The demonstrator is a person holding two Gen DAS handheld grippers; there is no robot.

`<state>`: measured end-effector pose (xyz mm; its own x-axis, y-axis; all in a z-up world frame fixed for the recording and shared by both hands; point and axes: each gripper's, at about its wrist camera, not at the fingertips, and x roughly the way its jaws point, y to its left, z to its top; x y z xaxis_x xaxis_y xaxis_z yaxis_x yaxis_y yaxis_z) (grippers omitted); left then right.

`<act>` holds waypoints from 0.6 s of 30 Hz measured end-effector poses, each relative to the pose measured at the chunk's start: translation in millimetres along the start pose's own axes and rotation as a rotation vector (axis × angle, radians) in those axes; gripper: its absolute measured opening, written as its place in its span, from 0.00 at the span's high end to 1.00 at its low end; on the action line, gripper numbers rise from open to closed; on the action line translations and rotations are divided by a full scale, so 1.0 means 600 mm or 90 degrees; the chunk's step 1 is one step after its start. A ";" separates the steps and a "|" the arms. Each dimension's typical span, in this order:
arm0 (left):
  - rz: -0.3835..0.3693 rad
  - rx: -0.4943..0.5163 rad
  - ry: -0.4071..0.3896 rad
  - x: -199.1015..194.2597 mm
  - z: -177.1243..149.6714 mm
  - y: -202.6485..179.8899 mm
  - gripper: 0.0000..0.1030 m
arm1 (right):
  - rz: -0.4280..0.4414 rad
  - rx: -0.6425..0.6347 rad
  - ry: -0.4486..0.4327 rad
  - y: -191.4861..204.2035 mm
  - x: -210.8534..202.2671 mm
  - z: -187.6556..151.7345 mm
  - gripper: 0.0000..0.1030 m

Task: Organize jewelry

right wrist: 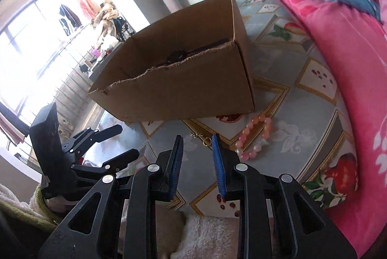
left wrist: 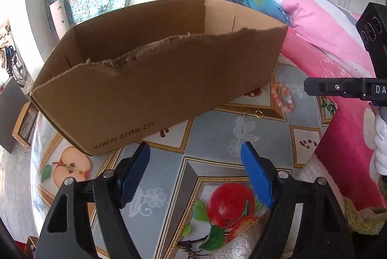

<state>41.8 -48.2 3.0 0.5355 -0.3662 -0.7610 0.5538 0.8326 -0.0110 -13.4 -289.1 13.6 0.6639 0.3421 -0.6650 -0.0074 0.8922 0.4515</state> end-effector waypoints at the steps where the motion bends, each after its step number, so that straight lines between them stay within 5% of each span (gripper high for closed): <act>1: 0.002 -0.002 0.005 0.010 -0.002 0.000 0.27 | 0.001 0.006 0.008 -0.003 0.009 -0.004 0.75; 18: 0.033 0.000 0.021 0.054 -0.028 0.011 0.27 | -0.111 -0.158 0.047 0.051 0.110 -0.018 0.79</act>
<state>51.9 -47.8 -32.7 0.5416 -0.3086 -0.7819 0.5257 0.8502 0.0286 22.1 -236.0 -23.1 0.6146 0.1895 -0.7658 -0.0858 0.9810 0.1739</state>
